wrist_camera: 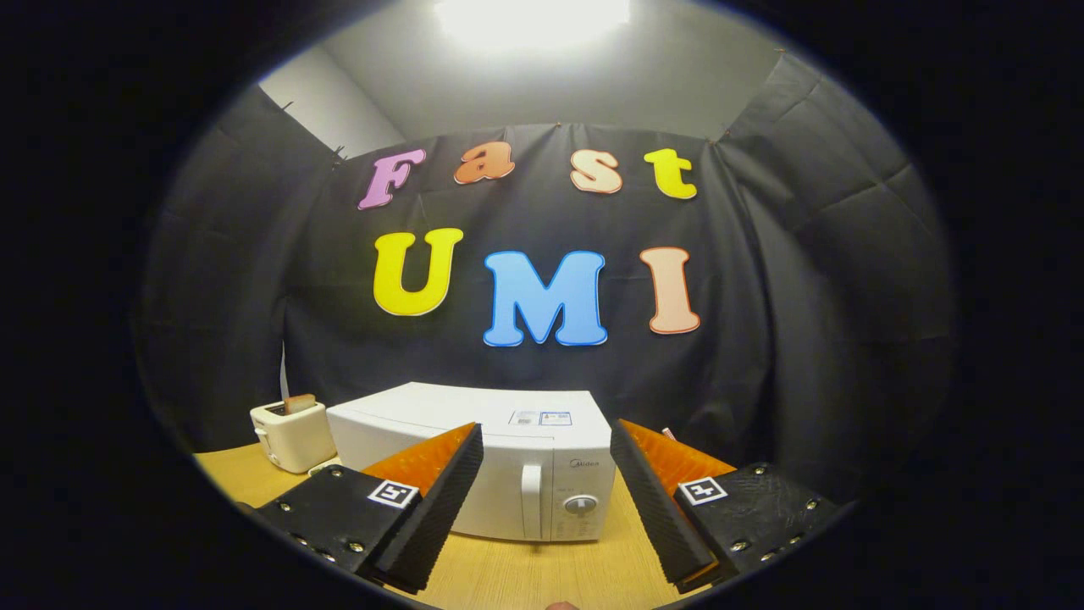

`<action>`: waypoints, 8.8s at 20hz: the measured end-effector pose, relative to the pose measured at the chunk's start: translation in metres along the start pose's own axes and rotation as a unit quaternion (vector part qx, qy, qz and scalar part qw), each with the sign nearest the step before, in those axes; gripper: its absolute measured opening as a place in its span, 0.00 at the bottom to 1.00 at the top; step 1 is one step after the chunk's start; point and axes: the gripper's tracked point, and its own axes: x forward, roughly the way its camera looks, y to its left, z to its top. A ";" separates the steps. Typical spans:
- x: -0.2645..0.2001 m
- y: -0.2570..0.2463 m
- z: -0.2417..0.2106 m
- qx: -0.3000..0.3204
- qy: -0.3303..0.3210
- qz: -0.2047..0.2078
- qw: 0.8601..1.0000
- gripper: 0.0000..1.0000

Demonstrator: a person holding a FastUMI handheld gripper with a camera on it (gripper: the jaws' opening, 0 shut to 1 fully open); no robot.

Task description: Open the microwave, put the food inside, and close the microwave door.

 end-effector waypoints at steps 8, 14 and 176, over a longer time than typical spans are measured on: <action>0.053 0.006 -0.056 0.002 0.056 0.012 0.998 0.96; 0.081 0.013 -0.104 0.003 0.108 0.019 0.994 0.96; -0.024 0.106 -0.109 0.402 0.332 0.100 0.848 0.28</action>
